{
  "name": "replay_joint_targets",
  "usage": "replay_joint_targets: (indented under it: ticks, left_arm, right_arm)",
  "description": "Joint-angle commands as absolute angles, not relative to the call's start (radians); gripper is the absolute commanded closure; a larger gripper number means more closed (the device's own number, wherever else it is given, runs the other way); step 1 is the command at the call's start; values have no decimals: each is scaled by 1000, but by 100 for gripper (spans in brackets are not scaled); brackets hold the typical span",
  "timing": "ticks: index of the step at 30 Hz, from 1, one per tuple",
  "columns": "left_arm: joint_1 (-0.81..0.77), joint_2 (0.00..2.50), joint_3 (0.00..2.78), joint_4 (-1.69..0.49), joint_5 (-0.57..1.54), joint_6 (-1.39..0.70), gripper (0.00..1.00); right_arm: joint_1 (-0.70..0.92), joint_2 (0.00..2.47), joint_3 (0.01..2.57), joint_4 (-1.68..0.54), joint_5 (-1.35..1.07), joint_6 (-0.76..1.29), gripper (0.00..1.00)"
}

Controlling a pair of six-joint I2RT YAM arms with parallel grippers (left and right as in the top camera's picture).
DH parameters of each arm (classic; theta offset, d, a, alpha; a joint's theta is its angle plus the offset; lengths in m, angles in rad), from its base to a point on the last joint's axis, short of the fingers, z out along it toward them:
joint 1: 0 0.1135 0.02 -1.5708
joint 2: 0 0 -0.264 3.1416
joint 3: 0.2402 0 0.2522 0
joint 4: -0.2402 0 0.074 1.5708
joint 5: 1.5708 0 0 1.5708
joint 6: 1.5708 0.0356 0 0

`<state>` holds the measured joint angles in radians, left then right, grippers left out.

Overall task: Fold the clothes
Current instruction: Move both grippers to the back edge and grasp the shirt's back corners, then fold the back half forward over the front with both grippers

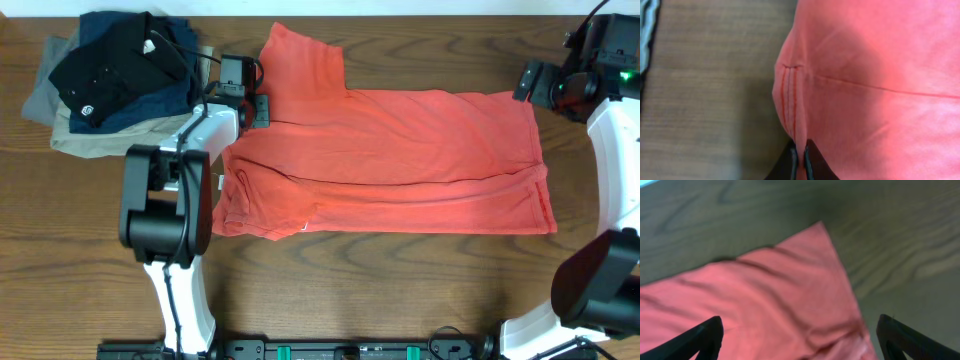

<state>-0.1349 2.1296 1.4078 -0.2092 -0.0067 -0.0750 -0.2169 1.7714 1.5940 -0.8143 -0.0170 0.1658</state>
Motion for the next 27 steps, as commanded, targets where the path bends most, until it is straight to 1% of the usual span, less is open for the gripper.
replay_joint_targets:
  ticks: [1, 7, 15, 27]
  left_arm:
    - [-133, 2022, 1400, -257, -8, -87, 94]
    - [-133, 1996, 1400, -361, -8, -87, 94]
    - [-133, 1996, 1398, -457, -8, -87, 94]
    - [-133, 1996, 1394, -471, -9, -87, 94]
  right_arm:
    - [-211, 1849, 1602, -765, 27, 86, 3]
    - [-211, 1994, 1603, -667, 49, 2, 1]
    - [-210, 2185, 1603, -534, 49, -10, 1]
    - [-209, 2275, 1603, -360, 14, -9, 1]
